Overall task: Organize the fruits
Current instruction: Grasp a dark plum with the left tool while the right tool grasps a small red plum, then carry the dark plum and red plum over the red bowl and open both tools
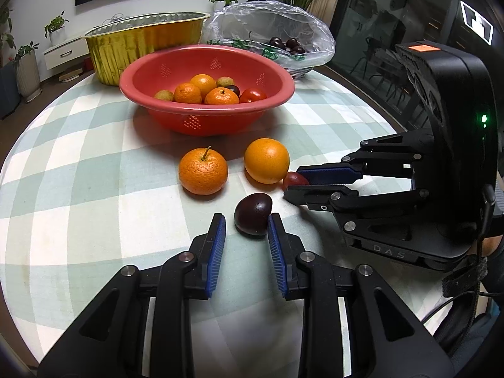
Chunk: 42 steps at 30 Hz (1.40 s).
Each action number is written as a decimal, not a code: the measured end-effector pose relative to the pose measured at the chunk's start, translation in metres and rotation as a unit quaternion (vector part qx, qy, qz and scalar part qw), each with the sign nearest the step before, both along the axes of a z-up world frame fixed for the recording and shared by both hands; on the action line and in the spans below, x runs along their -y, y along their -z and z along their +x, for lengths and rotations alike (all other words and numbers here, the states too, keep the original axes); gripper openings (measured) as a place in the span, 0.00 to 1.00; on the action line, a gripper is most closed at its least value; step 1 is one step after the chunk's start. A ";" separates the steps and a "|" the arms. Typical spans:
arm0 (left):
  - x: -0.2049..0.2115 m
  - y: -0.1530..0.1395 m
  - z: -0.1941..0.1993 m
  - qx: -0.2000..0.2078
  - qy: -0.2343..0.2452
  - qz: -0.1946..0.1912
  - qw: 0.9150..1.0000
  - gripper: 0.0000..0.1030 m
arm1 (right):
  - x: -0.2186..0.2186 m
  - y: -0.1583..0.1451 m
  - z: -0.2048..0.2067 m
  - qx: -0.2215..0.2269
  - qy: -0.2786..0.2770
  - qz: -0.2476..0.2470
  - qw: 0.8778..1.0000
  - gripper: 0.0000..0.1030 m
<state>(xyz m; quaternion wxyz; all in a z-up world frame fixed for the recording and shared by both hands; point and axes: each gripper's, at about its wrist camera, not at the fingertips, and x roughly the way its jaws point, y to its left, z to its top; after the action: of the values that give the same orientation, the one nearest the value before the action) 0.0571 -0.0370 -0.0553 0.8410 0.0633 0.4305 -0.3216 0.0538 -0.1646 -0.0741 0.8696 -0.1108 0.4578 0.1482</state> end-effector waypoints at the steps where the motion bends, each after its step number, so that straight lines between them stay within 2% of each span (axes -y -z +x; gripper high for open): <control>1: 0.001 0.001 0.001 -0.004 0.005 0.001 1.000 0.26 | 0.001 0.000 -0.001 -0.001 0.002 0.005 1.000 0.19; 7: 0.020 0.005 0.000 -0.003 0.031 0.024 0.999 0.28 | 0.005 -0.001 -0.003 -0.004 0.007 0.016 1.000 0.19; 24: 0.041 0.010 0.013 0.008 0.038 0.033 0.999 0.27 | 0.017 -0.003 -0.010 -0.012 0.027 0.035 0.999 0.18; 32: 0.035 0.008 0.010 0.009 0.033 0.026 0.999 0.25 | 0.021 -0.007 -0.014 -0.009 0.035 0.042 0.998 0.18; 42: 0.006 -0.014 0.009 0.020 0.010 0.005 1.000 0.25 | 0.040 -0.018 -0.014 -0.003 0.058 0.056 0.997 0.18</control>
<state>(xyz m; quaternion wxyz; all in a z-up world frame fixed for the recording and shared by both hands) 0.0657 -0.0430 -0.0412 0.8458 0.0786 0.4147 -0.3264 0.0399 -0.2042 -0.0565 0.8801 -0.0344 0.4572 0.1232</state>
